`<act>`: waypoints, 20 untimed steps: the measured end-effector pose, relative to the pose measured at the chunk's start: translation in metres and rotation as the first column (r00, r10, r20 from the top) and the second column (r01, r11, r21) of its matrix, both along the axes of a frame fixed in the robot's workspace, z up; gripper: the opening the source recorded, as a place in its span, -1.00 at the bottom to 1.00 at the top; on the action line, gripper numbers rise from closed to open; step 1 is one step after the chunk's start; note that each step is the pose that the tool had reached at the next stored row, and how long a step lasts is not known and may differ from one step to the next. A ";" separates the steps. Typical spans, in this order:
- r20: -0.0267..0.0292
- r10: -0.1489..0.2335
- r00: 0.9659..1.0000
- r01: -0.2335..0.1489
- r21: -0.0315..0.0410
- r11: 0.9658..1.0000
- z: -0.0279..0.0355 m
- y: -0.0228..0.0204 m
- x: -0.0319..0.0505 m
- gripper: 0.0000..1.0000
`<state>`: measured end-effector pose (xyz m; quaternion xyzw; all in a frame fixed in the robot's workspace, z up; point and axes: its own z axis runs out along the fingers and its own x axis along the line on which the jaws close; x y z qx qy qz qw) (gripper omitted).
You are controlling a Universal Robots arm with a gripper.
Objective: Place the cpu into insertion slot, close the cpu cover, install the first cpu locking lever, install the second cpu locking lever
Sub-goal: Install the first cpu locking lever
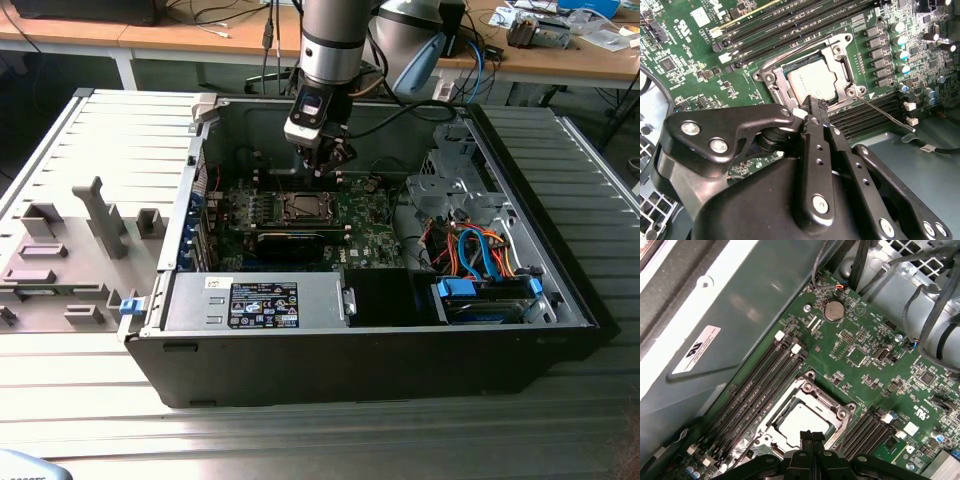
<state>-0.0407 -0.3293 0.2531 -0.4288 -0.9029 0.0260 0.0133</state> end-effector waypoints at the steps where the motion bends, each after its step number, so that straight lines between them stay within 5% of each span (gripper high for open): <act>1: 0.000 0.004 1.000 -0.004 0.000 1.000 0.0000 0.0000 0.0000 -0.79; 20: 0.000 0.095 0.995 -0.095 0.000 0.995 0.0000 0.0000 0.0000 -0.79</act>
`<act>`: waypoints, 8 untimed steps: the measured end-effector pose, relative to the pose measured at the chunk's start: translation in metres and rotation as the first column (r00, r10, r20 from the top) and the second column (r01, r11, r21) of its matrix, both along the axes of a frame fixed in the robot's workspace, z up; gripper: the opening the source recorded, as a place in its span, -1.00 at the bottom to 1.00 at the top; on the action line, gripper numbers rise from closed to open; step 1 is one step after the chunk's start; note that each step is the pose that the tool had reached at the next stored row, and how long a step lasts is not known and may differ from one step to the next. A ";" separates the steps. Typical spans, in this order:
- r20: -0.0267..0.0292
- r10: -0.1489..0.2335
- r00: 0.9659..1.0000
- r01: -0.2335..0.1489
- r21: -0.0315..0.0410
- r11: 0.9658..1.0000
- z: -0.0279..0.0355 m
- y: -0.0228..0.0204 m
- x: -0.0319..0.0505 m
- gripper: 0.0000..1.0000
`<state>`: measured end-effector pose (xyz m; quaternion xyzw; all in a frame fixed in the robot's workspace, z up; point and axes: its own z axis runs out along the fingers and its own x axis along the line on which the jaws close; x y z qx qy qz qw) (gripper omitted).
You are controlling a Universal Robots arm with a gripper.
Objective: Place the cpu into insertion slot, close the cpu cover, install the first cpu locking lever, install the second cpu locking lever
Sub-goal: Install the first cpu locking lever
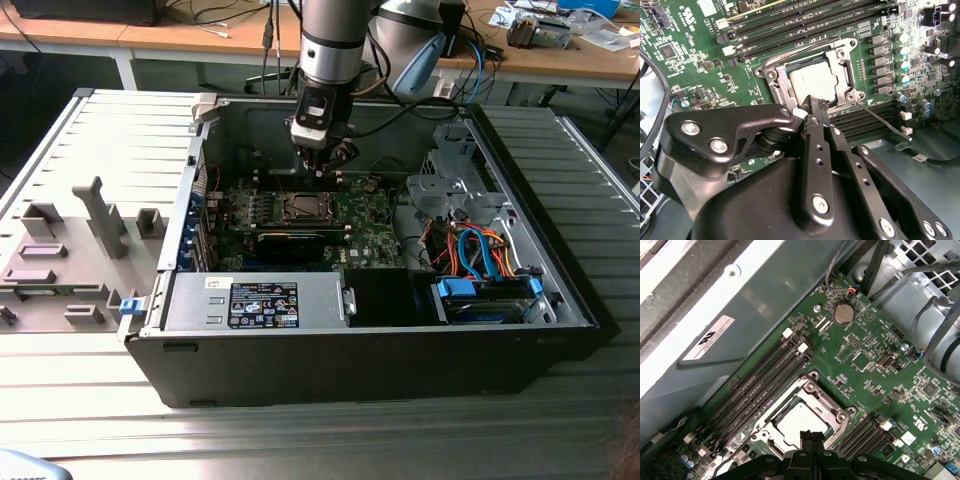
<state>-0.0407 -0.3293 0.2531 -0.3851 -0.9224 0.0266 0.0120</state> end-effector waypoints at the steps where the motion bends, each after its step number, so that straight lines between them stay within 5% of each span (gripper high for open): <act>1: 0.000 0.003 1.000 -0.003 0.000 1.000 0.0000 0.0000 0.0000 -0.79; 8: 0.000 0.035 0.999 -0.035 0.000 0.999 0.0000 0.0000 0.0000 -0.79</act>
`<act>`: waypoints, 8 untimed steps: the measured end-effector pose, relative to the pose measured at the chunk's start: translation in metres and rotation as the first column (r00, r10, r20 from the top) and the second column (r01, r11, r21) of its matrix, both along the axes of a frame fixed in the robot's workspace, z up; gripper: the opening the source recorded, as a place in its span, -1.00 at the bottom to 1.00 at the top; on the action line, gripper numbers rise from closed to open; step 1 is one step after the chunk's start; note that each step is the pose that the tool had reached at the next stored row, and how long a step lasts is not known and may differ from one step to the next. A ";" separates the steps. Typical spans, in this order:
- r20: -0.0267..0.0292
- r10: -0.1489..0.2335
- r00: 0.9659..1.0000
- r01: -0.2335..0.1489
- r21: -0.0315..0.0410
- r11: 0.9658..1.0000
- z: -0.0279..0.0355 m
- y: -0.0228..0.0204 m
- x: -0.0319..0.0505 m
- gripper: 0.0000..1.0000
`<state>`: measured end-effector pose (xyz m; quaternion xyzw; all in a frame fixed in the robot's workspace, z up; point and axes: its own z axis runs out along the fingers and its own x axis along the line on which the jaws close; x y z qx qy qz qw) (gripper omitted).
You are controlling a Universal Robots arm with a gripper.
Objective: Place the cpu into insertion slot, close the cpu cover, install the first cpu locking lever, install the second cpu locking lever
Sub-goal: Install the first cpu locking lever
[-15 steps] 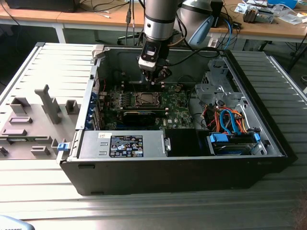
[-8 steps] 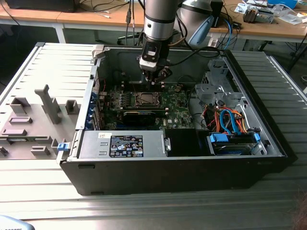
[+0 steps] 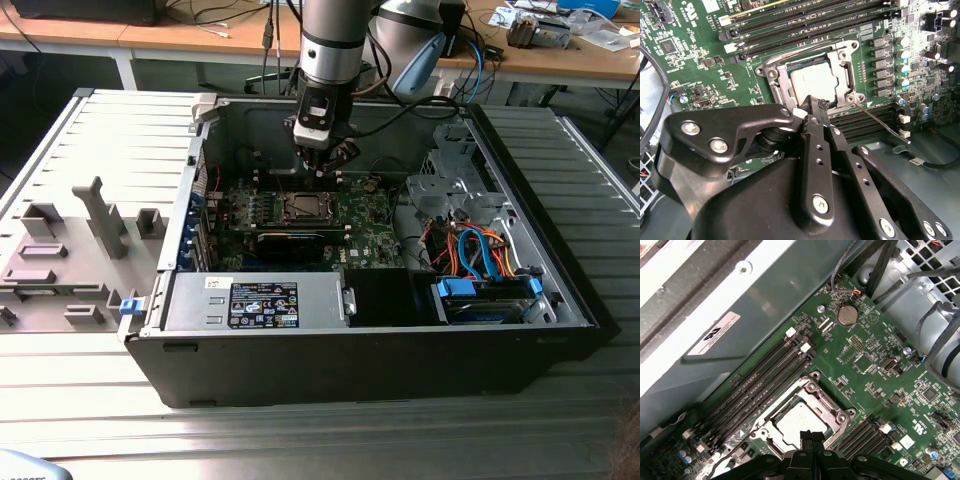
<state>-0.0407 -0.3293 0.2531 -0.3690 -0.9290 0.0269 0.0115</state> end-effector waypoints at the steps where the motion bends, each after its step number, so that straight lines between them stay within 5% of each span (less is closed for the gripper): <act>1: 0.000 0.003 1.000 -0.003 0.000 1.000 0.0000 0.0000 0.0000 -0.79; 8: 0.000 0.027 1.000 -0.027 0.000 1.000 0.0000 0.0000 0.0000 -0.79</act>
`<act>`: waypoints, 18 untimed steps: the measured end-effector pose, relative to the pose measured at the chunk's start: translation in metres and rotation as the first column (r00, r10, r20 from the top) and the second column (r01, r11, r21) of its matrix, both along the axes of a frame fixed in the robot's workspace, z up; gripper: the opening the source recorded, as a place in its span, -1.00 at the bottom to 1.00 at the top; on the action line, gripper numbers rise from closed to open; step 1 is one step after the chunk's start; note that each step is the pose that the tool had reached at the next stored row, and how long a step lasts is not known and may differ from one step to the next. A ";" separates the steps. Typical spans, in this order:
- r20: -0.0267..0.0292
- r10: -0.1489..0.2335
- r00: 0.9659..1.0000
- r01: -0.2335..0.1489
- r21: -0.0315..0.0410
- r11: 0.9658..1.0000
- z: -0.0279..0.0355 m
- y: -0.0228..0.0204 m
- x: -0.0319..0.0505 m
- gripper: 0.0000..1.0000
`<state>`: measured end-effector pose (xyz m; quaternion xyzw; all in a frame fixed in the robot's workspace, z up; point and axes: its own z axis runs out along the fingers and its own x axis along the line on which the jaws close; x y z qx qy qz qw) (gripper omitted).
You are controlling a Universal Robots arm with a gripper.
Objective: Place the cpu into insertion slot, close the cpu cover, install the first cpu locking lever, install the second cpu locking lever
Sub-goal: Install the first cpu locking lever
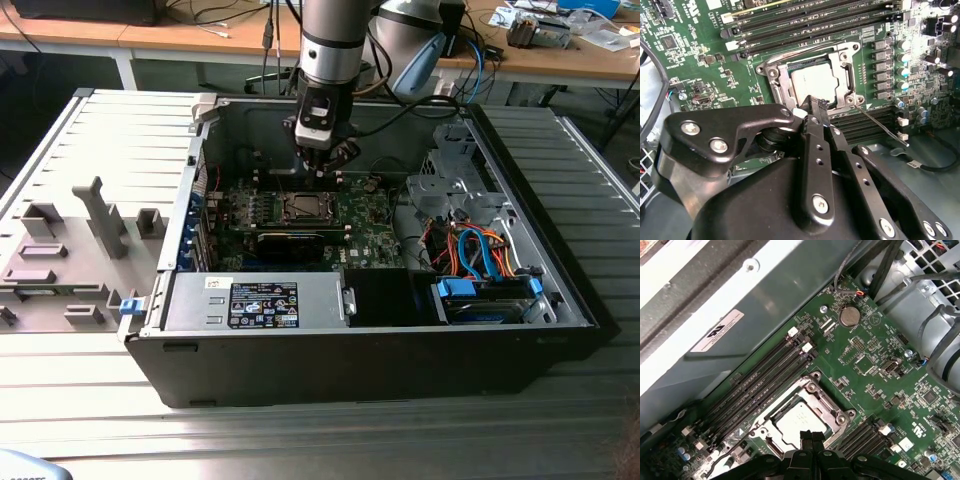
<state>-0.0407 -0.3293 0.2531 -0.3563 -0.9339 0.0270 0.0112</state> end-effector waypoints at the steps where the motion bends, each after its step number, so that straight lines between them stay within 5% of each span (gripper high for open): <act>1: 0.000 0.006 1.000 -0.006 0.000 1.000 0.0000 0.0000 0.0000 -0.79; 18: 0.000 0.082 0.997 -0.082 0.000 0.997 0.0000 0.0000 0.0000 -0.79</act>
